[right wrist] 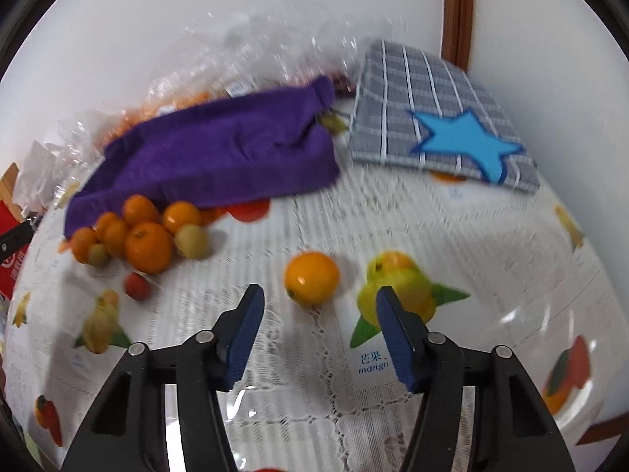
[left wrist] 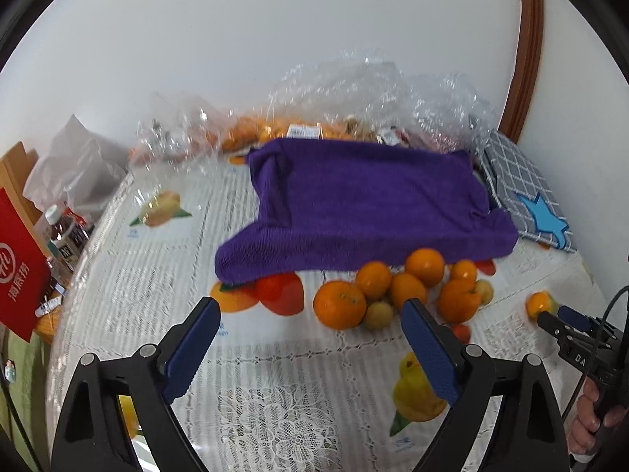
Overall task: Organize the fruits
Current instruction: 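Grasp a small orange with the right tool while the left tool grasps a large orange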
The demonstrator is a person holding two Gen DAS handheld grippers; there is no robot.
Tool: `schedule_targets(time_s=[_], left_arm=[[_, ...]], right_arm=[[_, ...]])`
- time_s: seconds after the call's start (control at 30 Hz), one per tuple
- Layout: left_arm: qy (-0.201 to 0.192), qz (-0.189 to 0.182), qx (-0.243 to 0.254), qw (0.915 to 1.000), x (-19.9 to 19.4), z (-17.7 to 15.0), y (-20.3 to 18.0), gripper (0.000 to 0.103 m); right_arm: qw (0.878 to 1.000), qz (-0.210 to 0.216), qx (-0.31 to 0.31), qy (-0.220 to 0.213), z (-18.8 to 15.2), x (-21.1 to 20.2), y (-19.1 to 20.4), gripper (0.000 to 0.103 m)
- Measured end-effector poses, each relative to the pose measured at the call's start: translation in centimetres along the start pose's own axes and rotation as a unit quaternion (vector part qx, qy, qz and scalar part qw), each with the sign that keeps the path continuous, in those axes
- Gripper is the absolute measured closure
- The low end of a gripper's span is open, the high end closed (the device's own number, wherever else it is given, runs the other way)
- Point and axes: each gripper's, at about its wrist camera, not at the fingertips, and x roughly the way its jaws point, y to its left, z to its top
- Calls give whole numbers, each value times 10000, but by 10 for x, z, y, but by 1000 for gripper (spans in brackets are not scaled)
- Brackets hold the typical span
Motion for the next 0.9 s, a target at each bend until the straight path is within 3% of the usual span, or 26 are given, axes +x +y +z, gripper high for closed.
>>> schedule_targets(time_s=[0.17, 0.37, 0.43, 0.6, 0.7, 0.8, 0.9], left_arm=[[197, -199, -136, 9995, 18, -11, 2, 10], [240, -278, -220, 9991, 34, -15, 3, 20], [284, -280, -214, 9990, 41, -15, 2, 30], [306, -311, -96, 9990, 56, -11, 1, 37], [356, -611, -227, 9972, 65, -8, 4, 44], [461, -968, -350, 9936, 73, -6, 6, 61], [453, -1055, -418, 9925, 71, -6, 7, 63]], right_arm=[[10000, 22, -20, -83, -2, 17, 1, 45], [9999, 122, -42, -24, 4, 29, 2, 67], [9999, 144, -62, -21, 4, 29, 2, 67], [9998, 170, -102, -14, 5, 30, 3, 67], [9996, 271, -40, -49, 5, 29, 0, 67], [9990, 443, 86, -61, 5, 29, -6, 67], [9985, 515, 135, -79, 5, 29, -7, 67]])
